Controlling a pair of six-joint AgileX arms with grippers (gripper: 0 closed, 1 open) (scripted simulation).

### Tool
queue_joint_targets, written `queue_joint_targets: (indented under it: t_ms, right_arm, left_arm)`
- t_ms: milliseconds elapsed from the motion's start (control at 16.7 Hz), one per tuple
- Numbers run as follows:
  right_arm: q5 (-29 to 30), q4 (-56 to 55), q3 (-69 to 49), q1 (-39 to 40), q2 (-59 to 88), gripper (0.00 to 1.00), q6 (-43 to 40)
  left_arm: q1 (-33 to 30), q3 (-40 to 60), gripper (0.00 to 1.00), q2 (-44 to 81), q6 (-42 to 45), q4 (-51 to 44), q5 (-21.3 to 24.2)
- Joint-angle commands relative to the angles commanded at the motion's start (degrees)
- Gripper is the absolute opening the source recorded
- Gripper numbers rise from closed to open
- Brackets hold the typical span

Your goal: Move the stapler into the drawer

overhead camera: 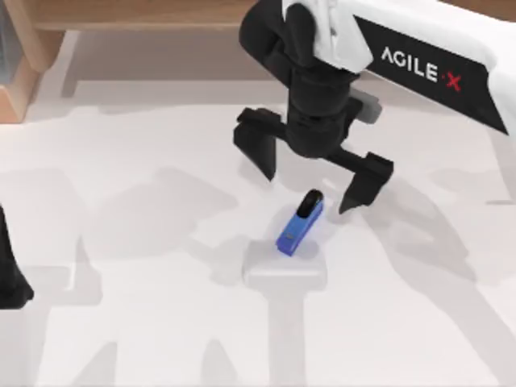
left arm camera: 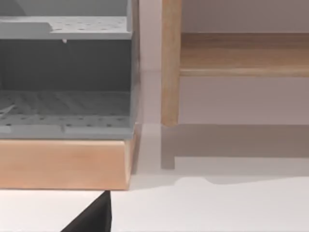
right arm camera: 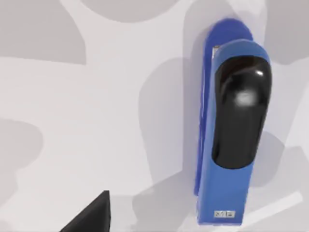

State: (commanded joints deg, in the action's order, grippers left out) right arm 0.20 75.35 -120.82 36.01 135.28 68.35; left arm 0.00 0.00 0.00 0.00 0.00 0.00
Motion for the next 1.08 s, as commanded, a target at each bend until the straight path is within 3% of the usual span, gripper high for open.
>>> queue_joint_targets:
  t_ms: [360,720,1020,1080]
  right_arm:
    - [0.0,-1.1,1.1,-0.1,0.1,1.0,-0.1]
    - [0.0,-12.7,10.0,0.0,2.3,1.0,0.1]
    - [0.0,-14.0,11.3,0.1,2.7,1.0,0.1]
    - [0.0,-14.0,11.3,0.1,2.7,0.92,0.1]
  left_arm:
    - [0.0,0.0,1.0,0.0,0.0,0.0,0.0]
    - [0.0,0.0,1.0,0.0,0.0,0.0,0.0]
    - [0.0,0.0,1.0,0.0,0.0,0.0,0.0]
    - [0.0,0.0,1.0,0.0,0.0,0.0,0.0]
